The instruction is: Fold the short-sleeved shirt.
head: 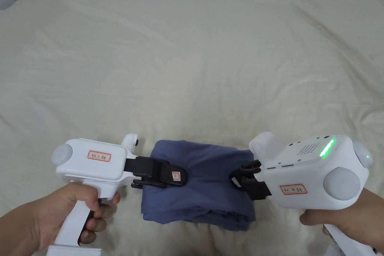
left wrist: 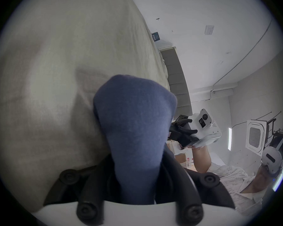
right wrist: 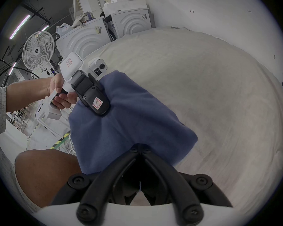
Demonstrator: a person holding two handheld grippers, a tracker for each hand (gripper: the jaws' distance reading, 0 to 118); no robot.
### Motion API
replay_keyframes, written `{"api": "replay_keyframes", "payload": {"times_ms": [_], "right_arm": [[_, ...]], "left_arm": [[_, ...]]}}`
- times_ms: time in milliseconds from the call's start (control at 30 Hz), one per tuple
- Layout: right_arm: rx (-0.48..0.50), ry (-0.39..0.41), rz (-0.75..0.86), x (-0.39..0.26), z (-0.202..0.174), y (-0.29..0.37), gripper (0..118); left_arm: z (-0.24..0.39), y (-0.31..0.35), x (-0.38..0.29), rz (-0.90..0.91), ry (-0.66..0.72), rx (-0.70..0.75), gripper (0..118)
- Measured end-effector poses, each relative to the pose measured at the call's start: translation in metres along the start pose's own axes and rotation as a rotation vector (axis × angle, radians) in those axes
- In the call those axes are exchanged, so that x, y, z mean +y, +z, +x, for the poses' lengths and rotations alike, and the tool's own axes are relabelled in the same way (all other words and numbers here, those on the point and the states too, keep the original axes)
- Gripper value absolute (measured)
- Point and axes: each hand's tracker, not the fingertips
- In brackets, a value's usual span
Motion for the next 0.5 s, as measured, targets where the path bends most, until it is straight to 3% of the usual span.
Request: {"api": "replay_keyframes", "payload": {"times_ms": [367,500], "right_arm": [[0.014,0.007,0.015,0.002,0.001,0.005,0],[0.008,0.009,0.023,0.004,0.005,0.006,0]], "left_arm": [[0.019,0.056,0.011,-0.035,-0.072,0.182,18],[0.032,0.110,0.018,-0.051,-0.083,0.357,18]]}}
